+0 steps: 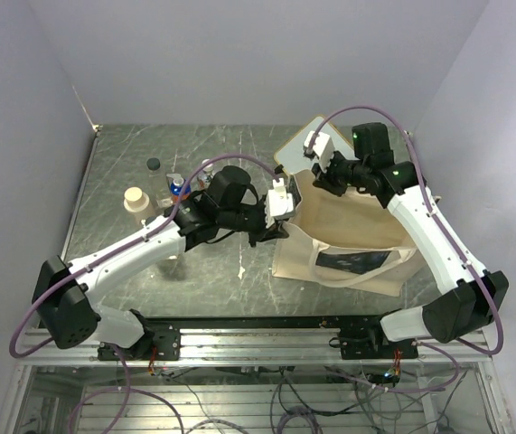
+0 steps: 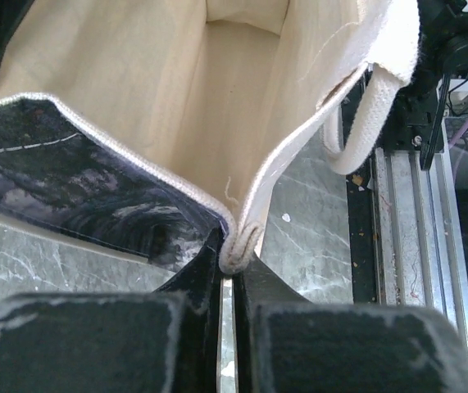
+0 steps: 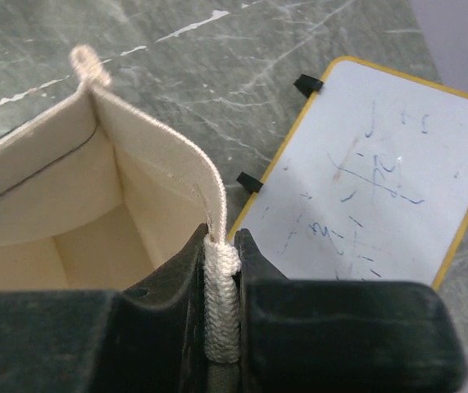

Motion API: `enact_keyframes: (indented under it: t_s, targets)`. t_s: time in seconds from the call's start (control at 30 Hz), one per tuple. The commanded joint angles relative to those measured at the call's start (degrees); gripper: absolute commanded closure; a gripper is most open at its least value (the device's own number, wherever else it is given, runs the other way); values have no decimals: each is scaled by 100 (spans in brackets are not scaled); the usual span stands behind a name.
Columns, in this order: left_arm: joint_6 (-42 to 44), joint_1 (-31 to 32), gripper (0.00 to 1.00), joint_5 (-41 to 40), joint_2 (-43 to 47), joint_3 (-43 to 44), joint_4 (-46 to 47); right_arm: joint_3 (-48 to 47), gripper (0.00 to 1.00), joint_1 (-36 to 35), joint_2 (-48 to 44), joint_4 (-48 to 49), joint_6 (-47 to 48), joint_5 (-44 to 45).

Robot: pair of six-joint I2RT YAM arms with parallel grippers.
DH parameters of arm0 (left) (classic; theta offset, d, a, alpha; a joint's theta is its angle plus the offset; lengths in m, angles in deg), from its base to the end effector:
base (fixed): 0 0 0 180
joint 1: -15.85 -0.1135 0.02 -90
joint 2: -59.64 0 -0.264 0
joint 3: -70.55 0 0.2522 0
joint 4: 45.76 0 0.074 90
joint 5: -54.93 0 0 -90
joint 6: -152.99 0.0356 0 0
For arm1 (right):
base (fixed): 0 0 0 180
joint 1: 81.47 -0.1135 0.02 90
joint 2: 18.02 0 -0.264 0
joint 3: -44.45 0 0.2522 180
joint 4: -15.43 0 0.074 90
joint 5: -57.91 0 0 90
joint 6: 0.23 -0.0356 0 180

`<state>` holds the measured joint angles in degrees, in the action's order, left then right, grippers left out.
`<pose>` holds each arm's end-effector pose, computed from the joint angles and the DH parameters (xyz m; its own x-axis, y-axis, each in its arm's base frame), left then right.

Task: Place the personal care products into the canvas bag
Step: Adjust the object.

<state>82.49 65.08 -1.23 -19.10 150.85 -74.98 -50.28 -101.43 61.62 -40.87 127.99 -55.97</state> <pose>0.1889 -0.2495 0.3312 0.0317 0.3878 -0.9212 0.9978 0.0418 0.0520 0.2735 0.1147 0.3687 -0.1163 -0.6441 -0.7560 -0.8532 0.4544 -0.2559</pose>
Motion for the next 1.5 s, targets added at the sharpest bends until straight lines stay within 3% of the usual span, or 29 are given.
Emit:
enact_keyframes:
  t_s: [0.0,0.17,0.3,0.37,0.63,0.73,0.97,1.1,1.3,1.4,1.47]
  targets:
    - [194,61,93,231,298,-51,-102,-314,100,-9,-14,479,-209,780]
    - [-52,6,93,837,344,-70,-82,-555,100,-7,175,468,-450,1444]
    - [-167,-3,91,726,392,-61,-48,-613,100,-16,287,340,-495,1429]
    - [-42,-16,81,532,419,55,-170,-561,100,-16,277,291,-491,1265]
    - [991,11,18,-113,421,1490,-1624,-414,100,-16,164,180,-511,931]
    - [1436,101,9,-227,236,2187,-2270,-526,100,-16,238,80,-575,748]
    - [2838,806,8,-766,-659,3591,-3622,-701,100,-16,406,-73,-687,551]
    - [3462,1199,6,-1243,-1113,3699,-3985,-849,100,-19,494,-244,-717,516]
    - [3654,1247,3,-1544,-1457,3584,-3664,-783,100,-20,479,-288,-800,446]
    - [3599,1247,11,-1516,-1619,3556,-3711,-671,100,-17,408,-150,-895,573]
    - [3500,1247,29,-1413,-1752,3582,-3867,-669,100,-20,382,-79,-909,667]
